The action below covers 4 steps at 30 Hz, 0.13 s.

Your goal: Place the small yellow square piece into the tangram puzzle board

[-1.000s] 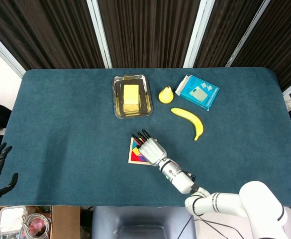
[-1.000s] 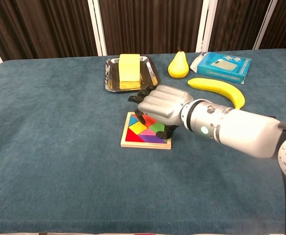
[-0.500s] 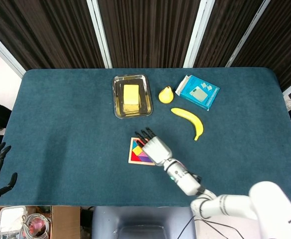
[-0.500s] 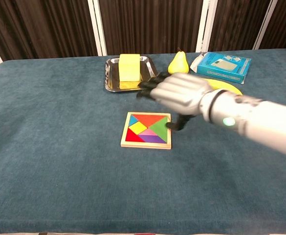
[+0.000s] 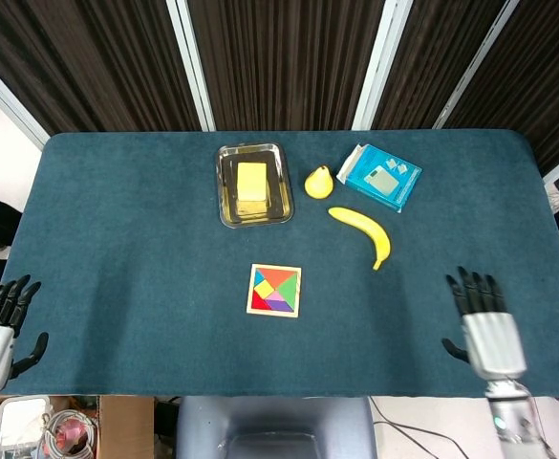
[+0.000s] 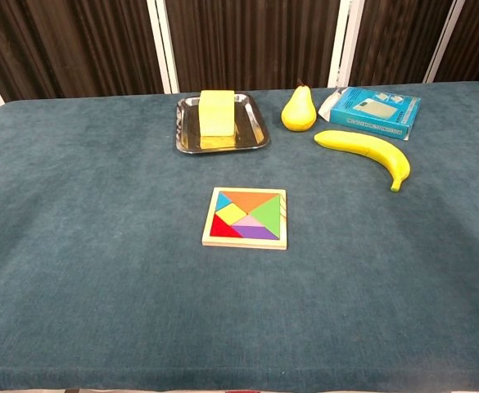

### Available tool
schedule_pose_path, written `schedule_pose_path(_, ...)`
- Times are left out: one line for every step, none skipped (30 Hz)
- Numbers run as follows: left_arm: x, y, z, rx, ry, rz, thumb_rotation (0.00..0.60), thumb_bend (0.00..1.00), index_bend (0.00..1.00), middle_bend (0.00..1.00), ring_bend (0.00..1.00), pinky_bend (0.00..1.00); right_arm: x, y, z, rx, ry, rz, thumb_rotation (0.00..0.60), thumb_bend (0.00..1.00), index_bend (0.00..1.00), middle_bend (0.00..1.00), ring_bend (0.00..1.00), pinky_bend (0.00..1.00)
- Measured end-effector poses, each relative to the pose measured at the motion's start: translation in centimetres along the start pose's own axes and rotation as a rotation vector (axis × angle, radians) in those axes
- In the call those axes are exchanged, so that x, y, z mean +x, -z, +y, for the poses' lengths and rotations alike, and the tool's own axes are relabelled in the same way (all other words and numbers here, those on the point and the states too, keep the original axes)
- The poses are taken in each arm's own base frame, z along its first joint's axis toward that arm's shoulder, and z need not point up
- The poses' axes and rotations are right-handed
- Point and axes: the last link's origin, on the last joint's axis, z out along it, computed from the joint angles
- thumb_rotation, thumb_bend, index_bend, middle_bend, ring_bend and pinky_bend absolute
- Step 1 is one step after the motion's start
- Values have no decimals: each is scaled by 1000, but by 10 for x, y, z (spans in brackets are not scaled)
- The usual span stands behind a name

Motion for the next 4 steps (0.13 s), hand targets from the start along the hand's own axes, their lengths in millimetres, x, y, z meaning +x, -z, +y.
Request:
schedule_pose_path(-1, 0, 1, 0, -4, 0, 600, 412, 0, 0, 0, 86, 2, 5, 6, -4, -10, 8, 600, 210, 0, 0, 0, 0)
schedule_pose_path(-2, 0, 2, -1, -9, -3, 600, 412, 0, 0, 0, 86, 4, 11, 12, -11, -12, 10, 600, 211, 0, 0, 0, 0)
schedule_pose_path(-3, 0, 3, -1, -11, -7, 600, 413, 0, 0, 0, 86, 5, 15, 19, -20, -9, 7, 600, 211, 0, 0, 0, 0)
schedule_pose_path(-3, 0, 3, -1, -13, -11, 600, 413, 0, 0, 0, 85, 6, 17, 23, -24, -4, 5, 600, 211, 0, 0, 0, 0)
